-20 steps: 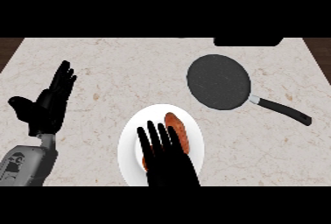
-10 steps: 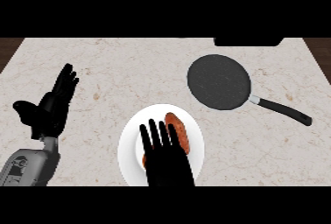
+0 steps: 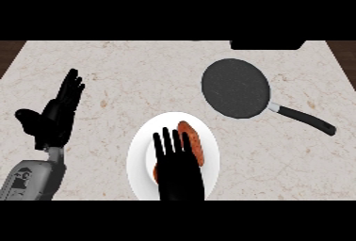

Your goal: Pick the tomato from the plate and place it in the pan

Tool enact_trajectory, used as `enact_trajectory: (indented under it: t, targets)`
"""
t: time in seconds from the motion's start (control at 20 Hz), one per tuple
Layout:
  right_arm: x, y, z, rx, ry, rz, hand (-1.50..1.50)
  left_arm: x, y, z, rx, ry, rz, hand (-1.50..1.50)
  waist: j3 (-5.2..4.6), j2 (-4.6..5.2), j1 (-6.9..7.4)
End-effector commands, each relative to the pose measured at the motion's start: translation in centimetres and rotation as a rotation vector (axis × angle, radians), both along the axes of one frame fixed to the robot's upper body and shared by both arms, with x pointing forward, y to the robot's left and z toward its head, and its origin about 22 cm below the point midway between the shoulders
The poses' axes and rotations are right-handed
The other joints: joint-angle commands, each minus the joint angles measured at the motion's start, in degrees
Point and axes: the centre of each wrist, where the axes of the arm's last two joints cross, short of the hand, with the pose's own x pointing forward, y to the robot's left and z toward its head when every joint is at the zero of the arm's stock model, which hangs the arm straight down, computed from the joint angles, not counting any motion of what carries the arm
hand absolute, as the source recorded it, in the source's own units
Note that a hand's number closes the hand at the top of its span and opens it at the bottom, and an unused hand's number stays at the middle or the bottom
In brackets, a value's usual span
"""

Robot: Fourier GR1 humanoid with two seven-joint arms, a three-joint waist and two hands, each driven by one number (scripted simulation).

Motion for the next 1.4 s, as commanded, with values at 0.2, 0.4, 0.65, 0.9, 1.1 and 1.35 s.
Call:
enact_trajectory:
  t: [0.2,0.4,0.65,0.9,1.1,1.35]
  targets:
    - [0.5,1.2,-2.5,-0.128,0.059,-0.073,-1.50,-0.6,-1.3,0.7,0.001,-0.017,-0.010,0.00,0.02,-0.04,0.45]
    - [1.3,0.8,-2.6,-0.120,0.076,-0.079,-1.50,0.3,1.7,1.0,-0.008,0.009,-0.012,0.00,0.01,0.03,0.03]
    - [1.1,1.0,-4.2,-0.132,0.116,-0.087,-1.50,-0.7,0.8,0.3,-0.008,-0.002,-0.001,0.00,0.02,-0.02,0.22]
    - [2.7,1.1,-6.0,-0.116,0.163,0.030,1.50,-0.5,1.5,-0.3,0.002,0.005,-0.010,0.00,0.02,0.15,0.77]
    - [3.5,0.5,-4.0,-0.153,0.109,0.086,1.50,-0.3,0.5,-0.4,0.007,-0.015,0.005,0.00,0.02,0.00,-0.15]
    - [2.0,0.6,-5.0,-0.137,0.095,0.078,1.50,0.0,0.9,1.4,-0.007,-0.002,0.009,0.00,0.03,-0.04,-0.21]
